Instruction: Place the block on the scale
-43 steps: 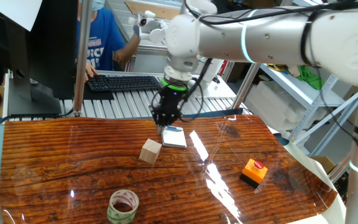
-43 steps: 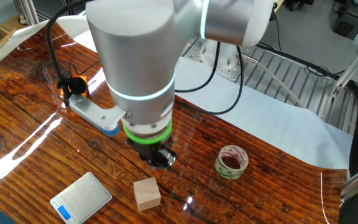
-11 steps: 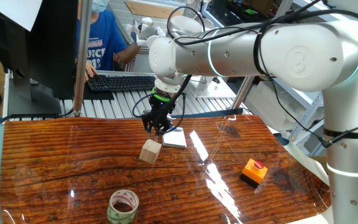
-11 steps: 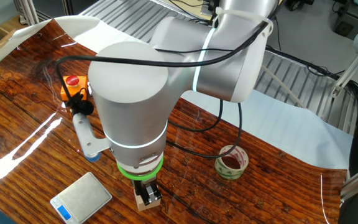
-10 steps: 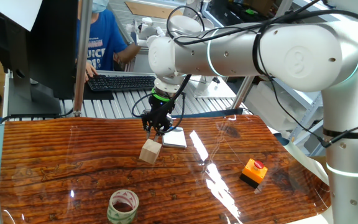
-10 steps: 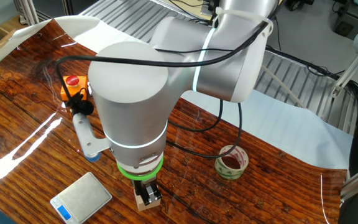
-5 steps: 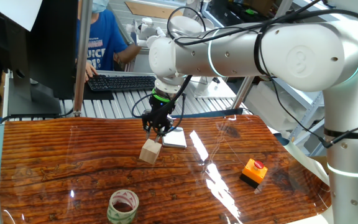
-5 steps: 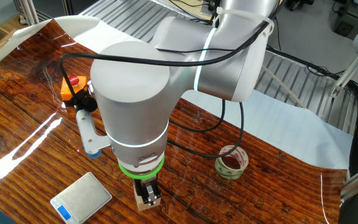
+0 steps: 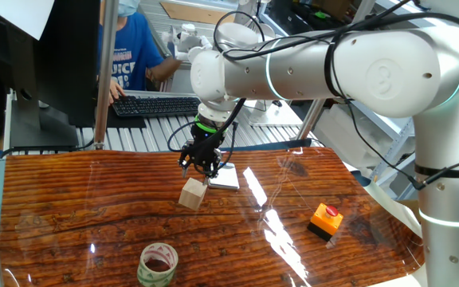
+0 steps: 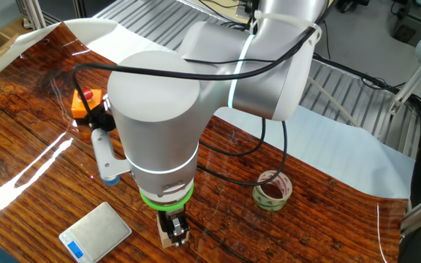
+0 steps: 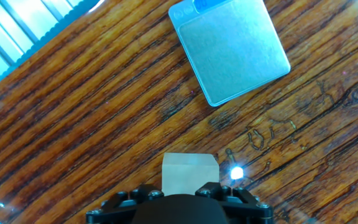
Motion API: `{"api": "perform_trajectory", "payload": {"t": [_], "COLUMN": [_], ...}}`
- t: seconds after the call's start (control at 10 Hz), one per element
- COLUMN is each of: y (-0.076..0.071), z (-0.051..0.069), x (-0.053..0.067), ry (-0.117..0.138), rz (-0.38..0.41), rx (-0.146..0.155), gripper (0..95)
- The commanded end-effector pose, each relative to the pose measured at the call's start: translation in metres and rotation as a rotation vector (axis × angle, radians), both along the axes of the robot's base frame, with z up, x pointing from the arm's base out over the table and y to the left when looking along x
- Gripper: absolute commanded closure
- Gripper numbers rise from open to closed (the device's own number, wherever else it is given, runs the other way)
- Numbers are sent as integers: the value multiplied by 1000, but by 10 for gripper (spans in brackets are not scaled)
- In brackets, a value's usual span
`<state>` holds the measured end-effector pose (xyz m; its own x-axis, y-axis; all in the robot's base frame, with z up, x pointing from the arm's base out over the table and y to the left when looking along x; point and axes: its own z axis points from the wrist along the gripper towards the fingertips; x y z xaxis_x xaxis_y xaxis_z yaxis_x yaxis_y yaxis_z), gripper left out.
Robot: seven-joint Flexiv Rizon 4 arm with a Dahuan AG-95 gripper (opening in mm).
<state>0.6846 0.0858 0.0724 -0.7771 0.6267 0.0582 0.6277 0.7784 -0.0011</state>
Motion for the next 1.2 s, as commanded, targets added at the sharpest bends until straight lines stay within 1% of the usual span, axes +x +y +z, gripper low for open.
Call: {"api": "perform_trajectory", "payload": {"t": [0.1,0.2,0.3,0.8,1.2], "y": [0,0,0,-1,-1], "z": [-3,-5,-6,-9,-17], "x": [0,-1,-3,-5,-6], "ry": [2,1,2,-1,-3], "rz": [-21,-25,-25,-28,-29], "rx": [1,0,0,1,2], "gripper": [380,380,190,190,190]}}
